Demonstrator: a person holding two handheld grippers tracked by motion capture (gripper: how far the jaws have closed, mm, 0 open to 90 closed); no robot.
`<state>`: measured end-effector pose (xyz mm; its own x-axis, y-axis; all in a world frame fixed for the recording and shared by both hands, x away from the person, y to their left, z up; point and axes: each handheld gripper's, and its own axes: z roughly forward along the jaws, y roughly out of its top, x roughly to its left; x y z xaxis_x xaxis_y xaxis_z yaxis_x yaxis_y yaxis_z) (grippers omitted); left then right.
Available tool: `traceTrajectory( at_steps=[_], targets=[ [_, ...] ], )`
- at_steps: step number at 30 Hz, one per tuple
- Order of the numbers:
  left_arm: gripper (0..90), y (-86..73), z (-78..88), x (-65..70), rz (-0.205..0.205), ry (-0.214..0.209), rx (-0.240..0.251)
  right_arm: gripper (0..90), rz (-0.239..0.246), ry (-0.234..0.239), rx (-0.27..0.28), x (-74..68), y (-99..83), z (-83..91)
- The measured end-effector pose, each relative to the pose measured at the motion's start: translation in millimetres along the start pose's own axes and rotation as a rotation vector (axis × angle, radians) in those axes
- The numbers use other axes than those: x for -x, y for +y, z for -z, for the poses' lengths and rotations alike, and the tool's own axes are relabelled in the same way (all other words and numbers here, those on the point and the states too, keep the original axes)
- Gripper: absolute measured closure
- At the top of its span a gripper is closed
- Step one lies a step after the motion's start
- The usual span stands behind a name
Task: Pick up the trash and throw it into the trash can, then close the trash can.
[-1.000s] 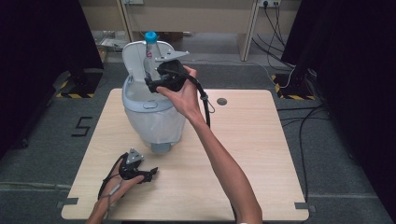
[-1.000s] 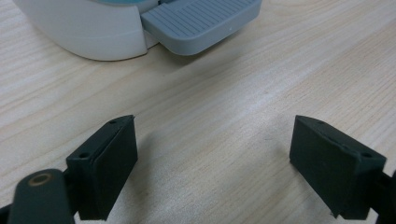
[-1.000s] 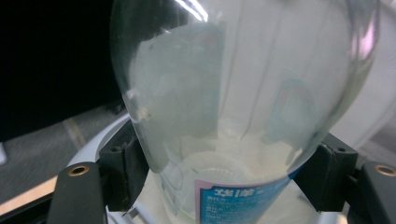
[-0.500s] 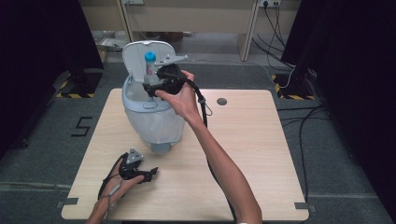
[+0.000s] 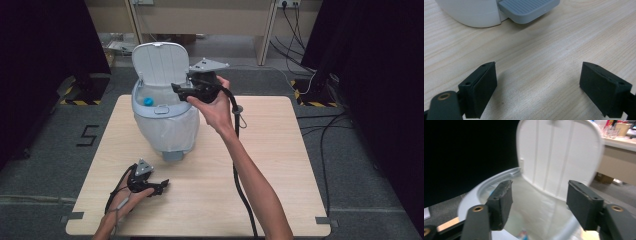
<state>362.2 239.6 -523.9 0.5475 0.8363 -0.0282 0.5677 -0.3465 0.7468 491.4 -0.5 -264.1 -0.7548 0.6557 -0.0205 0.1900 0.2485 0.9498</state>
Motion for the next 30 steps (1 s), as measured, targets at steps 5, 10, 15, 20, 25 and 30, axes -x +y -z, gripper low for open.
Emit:
traceTrajectory(
  at_steps=[5, 10, 15, 20, 25, 30],
  targets=[
    [13.3, 0.0, -0.1, -0.2, -0.004, 0.001, 0.0, 48.8, 0.005, -0.026, -0.002, 16.3, -9.8, 9.1],
    [13.2, 0.0, -0.1, 0.0, -0.004, 0.002, -0.001, 55.4, 0.002, -0.042, 0.006, 23.7, -14.8, 15.8],
    [13.3, -0.1, -0.1, 0.1, -0.001, 0.002, 0.0, 56.0, -0.013, -0.049, 0.003, 29.5, -18.5, 18.1],
    [13.3, -0.1, -0.1, 0.2, 0.001, 0.001, 0.0, 56.5, -0.021, -0.07, -0.004, 34.6, -20.3, 15.8],
    [13.3, 0.0, 0.1, 0.0, -0.002, 0.001, -0.002, 58.5, -0.038, -0.094, -0.01, 44.1, -22.1, 10.5],
    [13.4, 0.0, 0.1, 0.0, -0.001, 0.0, -0.002, 73.5, -0.015, -0.103, -0.012, 53.6, -21.9, 2.9]
  ],
)
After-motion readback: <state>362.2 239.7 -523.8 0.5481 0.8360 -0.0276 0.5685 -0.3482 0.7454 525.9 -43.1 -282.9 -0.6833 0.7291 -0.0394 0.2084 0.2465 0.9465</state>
